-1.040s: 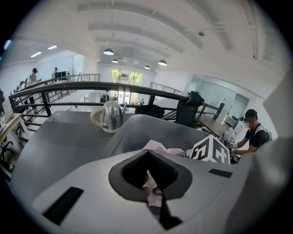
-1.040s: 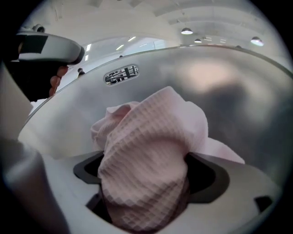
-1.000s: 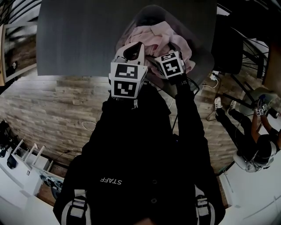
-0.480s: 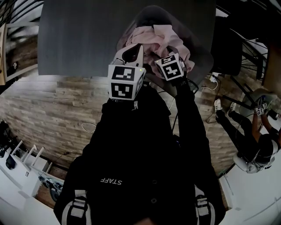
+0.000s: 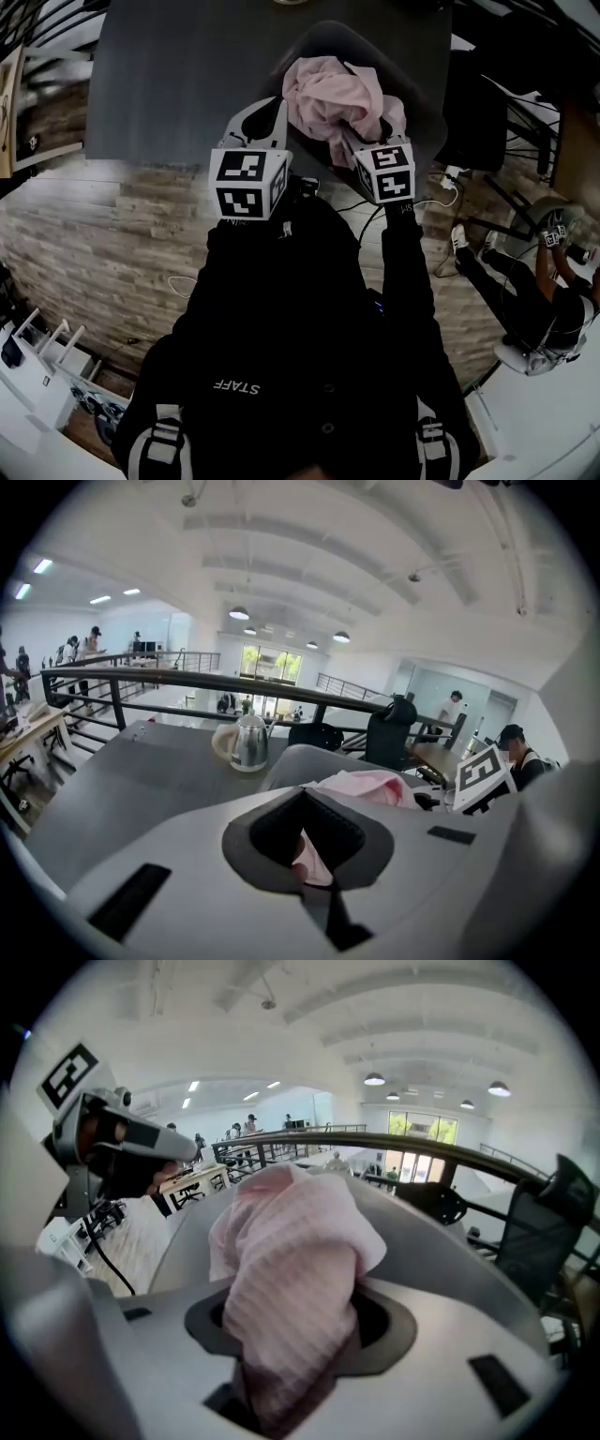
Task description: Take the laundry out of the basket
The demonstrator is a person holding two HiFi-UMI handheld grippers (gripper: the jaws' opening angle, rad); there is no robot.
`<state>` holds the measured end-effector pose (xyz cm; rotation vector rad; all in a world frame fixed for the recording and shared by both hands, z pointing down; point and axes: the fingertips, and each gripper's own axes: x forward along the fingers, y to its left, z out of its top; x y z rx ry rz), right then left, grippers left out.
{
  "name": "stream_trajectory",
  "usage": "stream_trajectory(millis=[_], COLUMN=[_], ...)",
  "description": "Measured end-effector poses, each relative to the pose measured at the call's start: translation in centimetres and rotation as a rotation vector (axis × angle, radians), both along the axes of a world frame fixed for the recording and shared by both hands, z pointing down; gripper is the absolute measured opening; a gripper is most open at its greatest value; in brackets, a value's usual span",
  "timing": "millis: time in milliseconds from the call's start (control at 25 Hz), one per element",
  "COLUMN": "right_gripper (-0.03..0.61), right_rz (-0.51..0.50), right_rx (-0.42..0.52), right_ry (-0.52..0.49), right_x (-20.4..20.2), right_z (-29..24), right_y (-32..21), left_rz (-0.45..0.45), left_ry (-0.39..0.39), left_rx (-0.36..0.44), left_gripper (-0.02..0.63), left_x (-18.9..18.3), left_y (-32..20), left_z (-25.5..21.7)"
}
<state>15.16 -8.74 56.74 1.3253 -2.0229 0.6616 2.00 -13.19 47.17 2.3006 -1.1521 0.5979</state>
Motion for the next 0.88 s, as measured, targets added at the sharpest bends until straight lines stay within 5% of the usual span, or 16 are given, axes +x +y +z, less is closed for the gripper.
stream_trajectory(millis=[480,880], right_gripper=[0.241,0.241], right_rz=[0.133,0.174], right_rx=[0.290,0.506], right_ry=[-0.015,-0.046], right_x=[1.3,-2.8], right_z=[-14.3,-23.2], right_y=[0.0,-1.4], left_rz=[-0.030,-0.108], left_ry=[0.058,0.095], left_rx=[0.134,0.312], left_gripper=[-0.002,-0.002], left_x=[-2.0,-4.5], left_y=[1.1,0.7], left_z=[-6.5,-13.2])
